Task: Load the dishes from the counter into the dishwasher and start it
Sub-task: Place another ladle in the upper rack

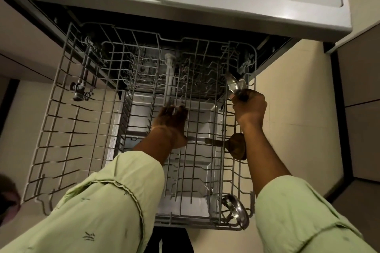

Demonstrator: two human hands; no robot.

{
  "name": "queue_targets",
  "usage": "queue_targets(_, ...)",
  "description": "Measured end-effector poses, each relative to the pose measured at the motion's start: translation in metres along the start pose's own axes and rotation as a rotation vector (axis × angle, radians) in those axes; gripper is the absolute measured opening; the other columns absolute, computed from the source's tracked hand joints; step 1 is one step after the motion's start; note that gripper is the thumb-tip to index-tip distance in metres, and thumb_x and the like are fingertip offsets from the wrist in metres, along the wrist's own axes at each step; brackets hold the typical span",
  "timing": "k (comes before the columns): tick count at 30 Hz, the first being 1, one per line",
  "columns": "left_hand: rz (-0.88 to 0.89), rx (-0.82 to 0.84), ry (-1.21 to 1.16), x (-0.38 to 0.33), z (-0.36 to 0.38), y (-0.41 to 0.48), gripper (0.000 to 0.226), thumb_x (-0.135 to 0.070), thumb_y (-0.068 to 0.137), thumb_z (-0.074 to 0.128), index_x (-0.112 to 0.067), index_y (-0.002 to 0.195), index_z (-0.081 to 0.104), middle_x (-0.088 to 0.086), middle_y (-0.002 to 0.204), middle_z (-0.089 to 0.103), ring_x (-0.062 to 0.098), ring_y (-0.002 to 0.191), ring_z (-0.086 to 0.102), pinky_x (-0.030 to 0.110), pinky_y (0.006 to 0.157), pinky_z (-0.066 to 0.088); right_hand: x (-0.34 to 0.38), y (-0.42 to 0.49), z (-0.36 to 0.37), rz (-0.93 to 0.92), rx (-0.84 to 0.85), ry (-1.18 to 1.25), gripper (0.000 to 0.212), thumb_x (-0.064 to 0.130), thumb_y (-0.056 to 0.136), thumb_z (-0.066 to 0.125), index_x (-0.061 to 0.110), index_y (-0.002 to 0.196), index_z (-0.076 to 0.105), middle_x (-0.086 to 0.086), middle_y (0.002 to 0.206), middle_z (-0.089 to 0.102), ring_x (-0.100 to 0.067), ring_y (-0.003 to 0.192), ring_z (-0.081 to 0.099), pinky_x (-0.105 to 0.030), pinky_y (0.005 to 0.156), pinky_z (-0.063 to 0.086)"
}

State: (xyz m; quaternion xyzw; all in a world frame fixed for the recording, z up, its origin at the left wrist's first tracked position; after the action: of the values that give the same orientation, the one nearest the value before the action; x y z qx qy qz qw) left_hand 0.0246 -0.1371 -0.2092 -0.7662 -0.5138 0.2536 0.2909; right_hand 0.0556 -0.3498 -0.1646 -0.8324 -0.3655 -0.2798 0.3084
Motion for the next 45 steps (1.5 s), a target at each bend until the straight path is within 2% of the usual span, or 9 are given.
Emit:
queue_targets(6, -0.015, -0.005, 0.002, 0.0, -0.001, -0.002, 0.094, -0.053, 0.094, 0.051, -0.02, 0.158, -0.01, 0.004, 0.166, -0.012, 0.027, 0.152, -0.012, 0.047, 0.123, -0.004, -0.001, -0.002, -0.004, 0.045, -0.001, -0.119, 0.029, 0.014, 0.085, 0.074, 0.011, 0.114, 0.071, -0.01, 0.11, 0.072, -0.025, 0.1, 0.067, -0.022, 0.078, 0.048)
queue_targets(15, -0.044, 0.035, 0.068, -0.005, -0.004, -0.013, 0.091, -0.059, 0.097, 0.04, -0.019, 0.156, -0.018, 0.008, 0.163, -0.021, 0.03, 0.15, -0.018, 0.049, 0.121, -0.011, 0.001, -0.023, -0.025, 0.05, -0.047, -0.202, 0.026, 0.008, 0.085, 0.075, 0.004, 0.109, 0.068, -0.013, 0.104, 0.07, -0.029, 0.091, 0.067, -0.022, 0.067, 0.042)
queue_targets(18, -0.05, 0.0, 0.048, -0.009, -0.009, -0.025, 0.089, -0.053, 0.099, 0.041, -0.019, 0.155, -0.019, 0.01, 0.162, -0.023, 0.031, 0.15, -0.019, 0.049, 0.119, -0.012, 0.011, -0.043, -0.032, 0.008, -0.099, -0.26, 0.024, 0.008, 0.085, 0.073, 0.004, 0.108, 0.066, -0.011, 0.103, 0.069, -0.026, 0.086, 0.067, -0.027, 0.062, 0.048)
queue_targets(22, -0.054, -0.049, 0.011, -0.01, -0.017, -0.04, 0.084, -0.046, 0.101, 0.042, -0.021, 0.155, -0.018, 0.009, 0.163, -0.021, 0.031, 0.15, -0.017, 0.051, 0.12, -0.011, 0.021, -0.07, -0.02, -0.061, -0.055, -0.319, 0.034, 0.008, 0.086, 0.069, 0.009, 0.119, 0.059, -0.009, 0.115, 0.061, -0.026, 0.098, 0.064, -0.04, 0.08, 0.057)
queue_targets(26, -0.06, -0.084, -0.021, -0.008, -0.024, -0.062, 0.079, -0.036, 0.101, 0.041, -0.02, 0.157, -0.012, 0.009, 0.164, -0.014, 0.032, 0.151, -0.011, 0.054, 0.121, -0.008, 0.027, -0.1, -0.003, -0.158, 0.016, -0.475, 0.05, 0.019, 0.087, 0.07, 0.009, 0.133, 0.05, -0.011, 0.129, 0.053, -0.026, 0.112, 0.056, -0.039, 0.092, 0.052)
queue_targets(29, -0.063, -0.1, -0.032, -0.005, -0.029, -0.087, 0.082, -0.044, 0.1, 0.046, -0.017, 0.158, -0.005, 0.011, 0.165, -0.007, 0.033, 0.152, -0.006, 0.054, 0.122, -0.004, 0.037, -0.125, 0.003, -0.226, 0.053, -0.553, 0.062, 0.027, 0.089, 0.068, 0.01, 0.142, 0.042, -0.011, 0.139, 0.048, -0.027, 0.125, 0.049, -0.043, 0.103, 0.045)
queue_targets(33, -0.084, -0.135, -0.055, 0.008, -0.033, -0.129, 0.079, -0.042, 0.101, 0.042, -0.016, 0.158, -0.005, 0.009, 0.166, -0.005, 0.032, 0.152, -0.005, 0.054, 0.121, -0.003, 0.06, -0.167, 0.011, -0.341, 0.184, -0.596, 0.074, 0.032, 0.093, 0.062, 0.011, 0.153, 0.024, -0.012, 0.158, 0.027, -0.03, 0.147, 0.023, -0.046, 0.119, 0.025)
queue_targets(37, -0.146, -0.139, -0.079, 0.032, -0.041, -0.176, 0.082, -0.047, 0.1, 0.043, -0.016, 0.158, -0.008, 0.007, 0.166, -0.006, 0.031, 0.152, -0.005, 0.054, 0.121, -0.004, 0.094, -0.216, 0.02, -0.459, 0.265, -0.602, 0.073, 0.035, 0.097, 0.055, 0.014, 0.155, 0.016, -0.011, 0.162, 0.015, -0.028, 0.151, 0.007, -0.043, 0.122, 0.008)
queue_targets(45, -0.266, -0.307, -0.141, 0.117, -0.061, -0.271, 0.075, -0.042, 0.102, 0.038, -0.018, 0.159, -0.004, 0.006, 0.167, -0.001, 0.031, 0.153, -0.001, 0.054, 0.122, -0.001, 0.182, -0.301, 0.052, -0.635, 0.304, -0.561, 0.069, 0.037, 0.1, 0.048, 0.015, 0.156, 0.014, -0.009, 0.164, 0.009, -0.025, 0.151, 0.0, -0.04, 0.123, 0.006)
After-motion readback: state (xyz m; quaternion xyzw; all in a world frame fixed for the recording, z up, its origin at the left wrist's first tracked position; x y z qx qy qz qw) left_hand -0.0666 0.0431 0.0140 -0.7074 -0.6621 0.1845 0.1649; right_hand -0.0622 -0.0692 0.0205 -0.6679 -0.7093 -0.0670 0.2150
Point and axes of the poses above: each hand's wrist, its own y-axis towards the middle knuckle, its own z-axis out of the palm, x = y × z, the point moved 7 cm from there along y, towards the middle knuckle
